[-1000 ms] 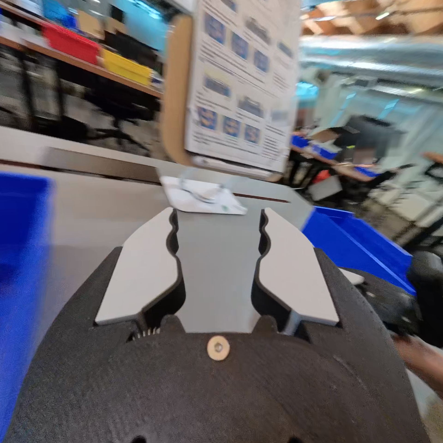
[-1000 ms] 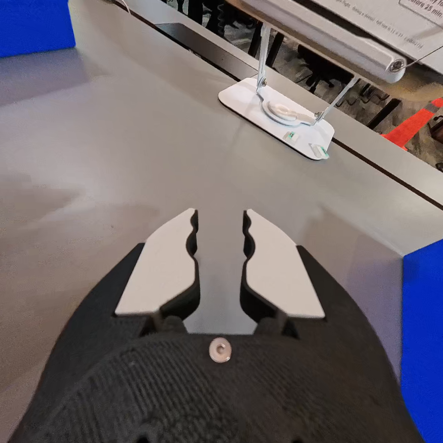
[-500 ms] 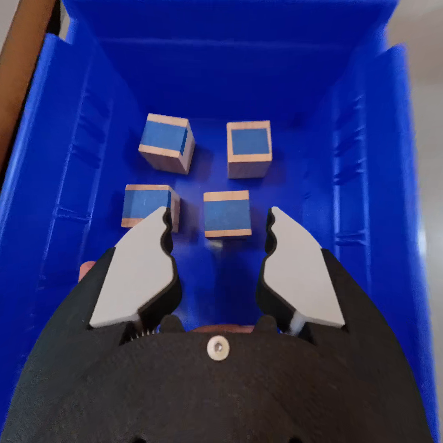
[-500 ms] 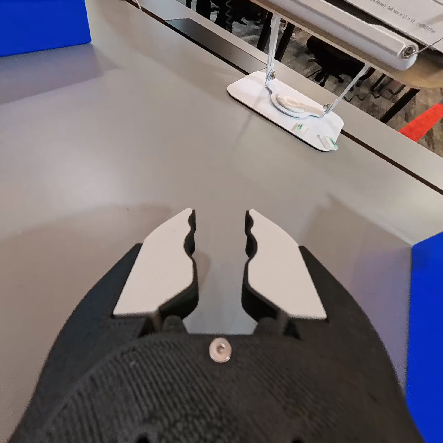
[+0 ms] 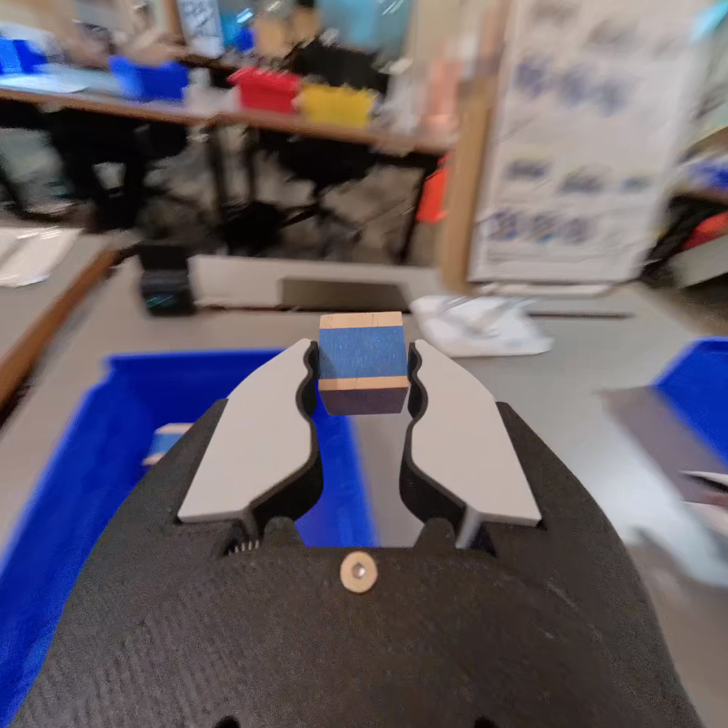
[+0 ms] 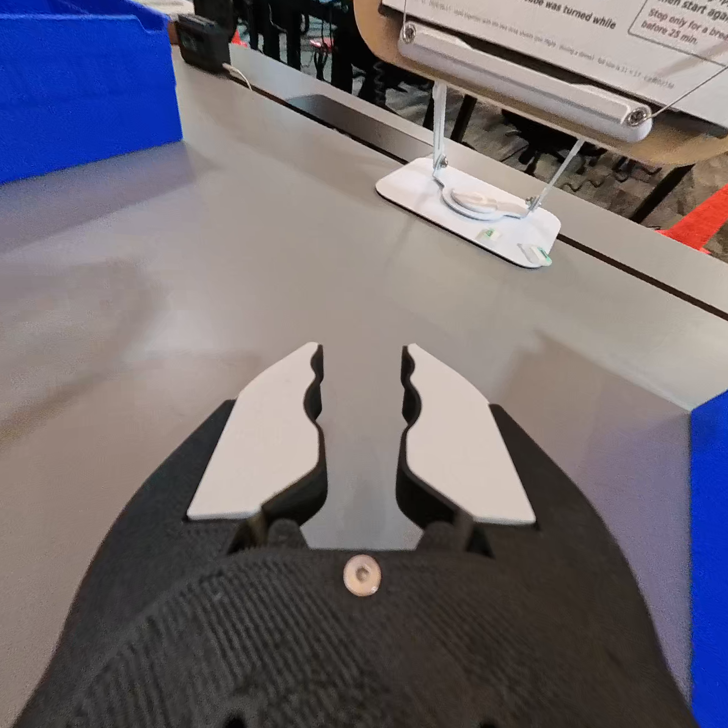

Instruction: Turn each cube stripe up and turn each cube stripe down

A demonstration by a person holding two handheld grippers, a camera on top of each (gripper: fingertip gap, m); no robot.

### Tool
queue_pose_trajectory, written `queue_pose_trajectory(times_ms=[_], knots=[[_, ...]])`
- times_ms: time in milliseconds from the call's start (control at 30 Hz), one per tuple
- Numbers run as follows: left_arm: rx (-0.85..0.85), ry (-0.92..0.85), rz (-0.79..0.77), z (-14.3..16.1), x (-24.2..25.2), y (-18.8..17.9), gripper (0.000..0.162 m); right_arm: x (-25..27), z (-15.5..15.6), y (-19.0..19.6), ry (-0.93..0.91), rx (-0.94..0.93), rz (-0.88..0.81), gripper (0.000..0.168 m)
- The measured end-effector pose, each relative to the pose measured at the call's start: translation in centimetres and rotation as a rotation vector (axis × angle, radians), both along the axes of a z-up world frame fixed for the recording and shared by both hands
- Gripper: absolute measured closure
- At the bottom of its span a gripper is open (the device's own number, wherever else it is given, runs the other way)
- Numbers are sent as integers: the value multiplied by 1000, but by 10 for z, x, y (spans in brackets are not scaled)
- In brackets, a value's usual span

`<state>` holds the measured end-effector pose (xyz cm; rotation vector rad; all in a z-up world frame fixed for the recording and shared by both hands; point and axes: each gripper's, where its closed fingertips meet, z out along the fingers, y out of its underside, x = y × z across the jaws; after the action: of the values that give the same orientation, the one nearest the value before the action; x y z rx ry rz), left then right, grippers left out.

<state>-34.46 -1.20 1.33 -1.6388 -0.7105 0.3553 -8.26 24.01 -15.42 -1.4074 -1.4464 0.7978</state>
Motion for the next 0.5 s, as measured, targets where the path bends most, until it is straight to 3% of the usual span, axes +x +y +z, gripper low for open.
queue_pose_trajectory(times_ms=[100,200,300,500], knots=[[264,-60,-276,40,58,38,119,0,13,-9,66,-8,45,125],[515,-293,-564,46,112,78,119,4,48,-33,252,-69,175,110],[691,-580,-786,24,152,114,119,13,77,-47,399,-186,256,109],[851,-796,-936,-29,212,154,119,20,91,-72,503,-318,389,102]])
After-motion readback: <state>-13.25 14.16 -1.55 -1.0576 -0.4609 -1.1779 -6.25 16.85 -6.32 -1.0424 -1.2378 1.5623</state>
